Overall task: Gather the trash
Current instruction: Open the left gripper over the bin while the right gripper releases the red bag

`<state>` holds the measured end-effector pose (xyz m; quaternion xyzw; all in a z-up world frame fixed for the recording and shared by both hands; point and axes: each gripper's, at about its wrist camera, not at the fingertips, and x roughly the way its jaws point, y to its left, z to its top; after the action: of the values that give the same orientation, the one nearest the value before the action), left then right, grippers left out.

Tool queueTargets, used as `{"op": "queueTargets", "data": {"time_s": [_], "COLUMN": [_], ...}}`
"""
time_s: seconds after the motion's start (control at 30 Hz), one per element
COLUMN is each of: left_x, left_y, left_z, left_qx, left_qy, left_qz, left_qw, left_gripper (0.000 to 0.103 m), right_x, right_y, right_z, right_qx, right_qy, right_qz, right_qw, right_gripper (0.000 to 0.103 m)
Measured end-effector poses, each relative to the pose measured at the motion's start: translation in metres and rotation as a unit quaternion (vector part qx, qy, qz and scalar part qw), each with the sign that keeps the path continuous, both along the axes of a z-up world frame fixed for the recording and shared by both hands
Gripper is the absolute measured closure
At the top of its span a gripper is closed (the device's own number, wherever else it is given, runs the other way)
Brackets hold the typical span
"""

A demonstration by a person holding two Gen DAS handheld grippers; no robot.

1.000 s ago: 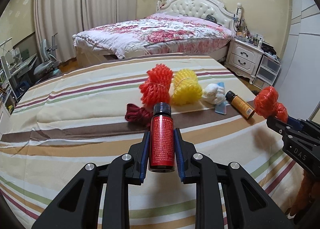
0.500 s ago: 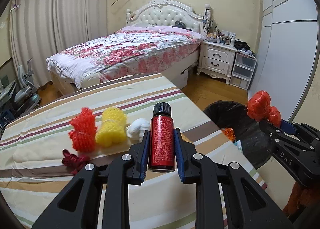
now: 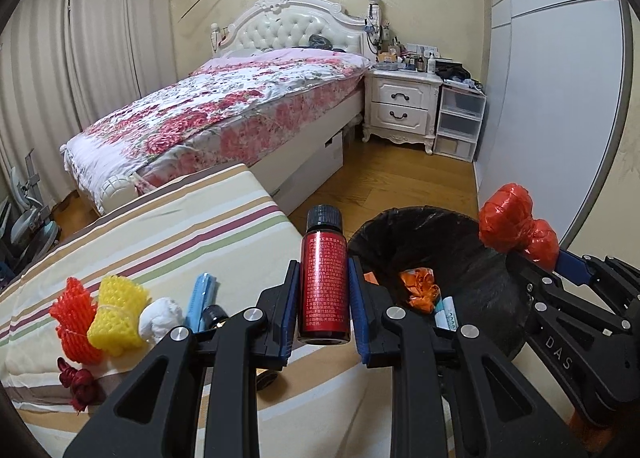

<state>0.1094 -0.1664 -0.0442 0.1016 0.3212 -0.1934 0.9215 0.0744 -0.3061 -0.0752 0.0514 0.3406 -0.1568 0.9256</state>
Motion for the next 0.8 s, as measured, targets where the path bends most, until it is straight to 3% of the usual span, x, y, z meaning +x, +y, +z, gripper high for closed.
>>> {"op": "queueTargets", "data": {"time_s": [0.47,0.5,0.57,0.6,0.63,0.8], "left_x": [0.027,0.028,0.028,0.027,0.026,0.027], "left_y": [-0.043,-0.044,-0.044,-0.044,-0.043,-0.039], "left_z": [-0.012,-0.014,-0.015,-0.015,-0.015,-0.014], "left_qx": [0.032,0.034,0.039,0.040,0.040,0.042], "left_qy": [0.001,0.004,-0.001,-0.007,-0.012,-0.016], "left_qz": [-0.013,-0.014,-0.012,-0.009,-0.007,0.005], "left_qw": [0.9994,0.9993,0.9992,0.9991,0.9991,0.9990], "left_gripper": [0.078,0.075,0.057,0.043,0.038,0.032], "right_x": [0.024,0.025,0.026,0.026,0.024,0.021], "right_y": [-0.028,-0.029,-0.032,-0.033,-0.035,-0.039], "right_z": [-0.012,-0.013,-0.014,-0.015,-0.015,-0.016], "right_qx": [0.017,0.018,0.018,0.018,0.019,0.020], "right_qy": [0.007,0.008,0.008,0.007,0.006,0.005], "right_qz": [-0.031,-0.033,-0.038,-0.040,-0.042,-0.050], "right_qw": [0.999,0.999,0.999,0.999,0.999,0.999], "right_gripper": [0.068,0.066,0.057,0.053,0.052,0.051]}}
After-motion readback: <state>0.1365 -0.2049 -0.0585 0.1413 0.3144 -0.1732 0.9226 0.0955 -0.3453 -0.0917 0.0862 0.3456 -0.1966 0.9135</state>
